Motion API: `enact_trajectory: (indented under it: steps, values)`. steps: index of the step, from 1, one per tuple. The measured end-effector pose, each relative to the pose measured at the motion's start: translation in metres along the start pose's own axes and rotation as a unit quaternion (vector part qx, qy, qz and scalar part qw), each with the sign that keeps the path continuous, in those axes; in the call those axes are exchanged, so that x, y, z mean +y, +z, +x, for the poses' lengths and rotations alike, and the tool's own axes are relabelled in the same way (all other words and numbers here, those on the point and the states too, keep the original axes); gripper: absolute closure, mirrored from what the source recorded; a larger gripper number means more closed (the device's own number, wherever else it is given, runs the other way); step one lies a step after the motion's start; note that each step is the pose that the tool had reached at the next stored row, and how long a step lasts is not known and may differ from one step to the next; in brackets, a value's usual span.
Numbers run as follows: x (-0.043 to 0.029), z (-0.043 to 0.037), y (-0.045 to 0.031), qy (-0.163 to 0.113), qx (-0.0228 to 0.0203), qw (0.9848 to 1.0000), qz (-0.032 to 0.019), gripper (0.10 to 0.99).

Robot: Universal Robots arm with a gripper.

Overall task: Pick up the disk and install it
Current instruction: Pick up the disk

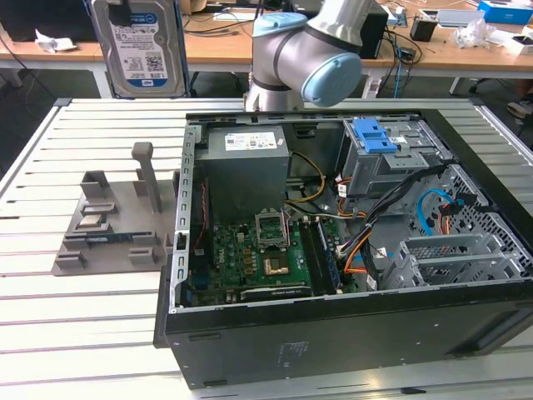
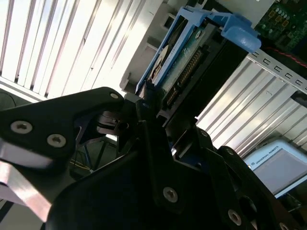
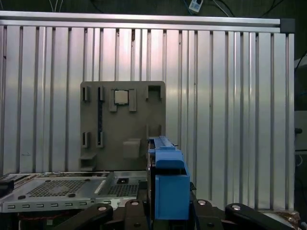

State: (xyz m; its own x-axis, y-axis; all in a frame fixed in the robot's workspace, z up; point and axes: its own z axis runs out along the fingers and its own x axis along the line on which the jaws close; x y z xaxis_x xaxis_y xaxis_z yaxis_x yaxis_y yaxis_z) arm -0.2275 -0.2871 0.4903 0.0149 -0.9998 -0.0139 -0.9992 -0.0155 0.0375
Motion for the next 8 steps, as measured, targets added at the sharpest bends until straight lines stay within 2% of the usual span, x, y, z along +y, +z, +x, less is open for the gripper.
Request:
enact_trajectory:
  steps: [3, 4, 8]
  values:
    - [-0.0128, 0.0002, -0.0004, 0.000, 0.0000, 1.0000, 0.0000, 0.722]
    - [-0.0223, 0.0003, -0.0008, 0.000, 0.0000, 1.0000, -0.0001, 0.722]
    - [-0.0420, 0.0006, -0.0013, 0.000, 0.0001, 1.0000, -0.0001, 0.722]
